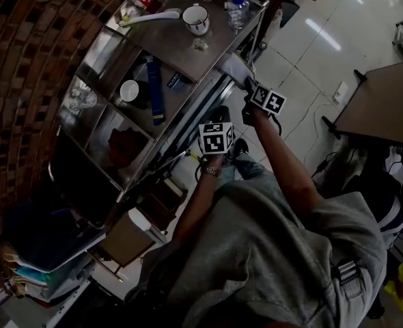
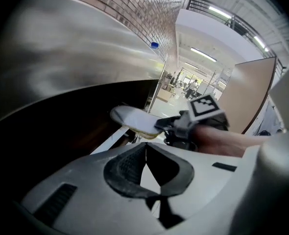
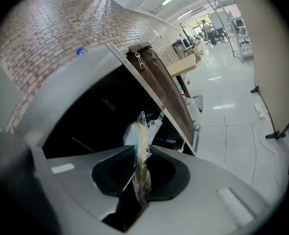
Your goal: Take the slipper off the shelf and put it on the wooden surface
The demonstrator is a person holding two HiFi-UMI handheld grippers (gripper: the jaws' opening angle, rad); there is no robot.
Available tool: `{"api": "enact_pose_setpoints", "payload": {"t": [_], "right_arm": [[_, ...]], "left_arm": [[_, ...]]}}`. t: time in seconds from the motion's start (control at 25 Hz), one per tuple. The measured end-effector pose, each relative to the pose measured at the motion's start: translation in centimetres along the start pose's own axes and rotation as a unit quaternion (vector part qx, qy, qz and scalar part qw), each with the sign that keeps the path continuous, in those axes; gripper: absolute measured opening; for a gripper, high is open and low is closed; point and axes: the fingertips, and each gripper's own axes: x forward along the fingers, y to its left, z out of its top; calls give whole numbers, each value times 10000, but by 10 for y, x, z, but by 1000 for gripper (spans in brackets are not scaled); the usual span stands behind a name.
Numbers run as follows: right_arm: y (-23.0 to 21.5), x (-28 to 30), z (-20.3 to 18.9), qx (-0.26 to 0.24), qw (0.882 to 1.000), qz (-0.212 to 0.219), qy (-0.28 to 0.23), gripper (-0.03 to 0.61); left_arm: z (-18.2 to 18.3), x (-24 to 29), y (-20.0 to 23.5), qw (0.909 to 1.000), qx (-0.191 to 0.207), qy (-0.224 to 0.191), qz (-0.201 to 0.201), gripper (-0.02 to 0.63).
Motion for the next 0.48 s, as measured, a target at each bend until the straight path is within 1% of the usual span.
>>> {"api": "enact_pose_setpoints", "payload": {"t": [0.08, 0.16, 0.28, 0.48], "right_arm": [[8, -40, 2, -1, 9998, 113, -163, 57], [9, -63, 1, -93, 9995, 120, -291, 57], [6, -77, 0, -342, 9988, 38, -349, 57], [-3, -100, 6, -481, 9972, -124, -566, 57]], "left_arm": [[13, -4, -4, 9999, 57, -131, -16, 5], [24, -6, -8, 9996, 122, -234, -29, 5], [33, -7, -19, 9993, 186, -312, -127, 5], [32, -10, -43, 9982, 358, -335, -359, 5]]}}
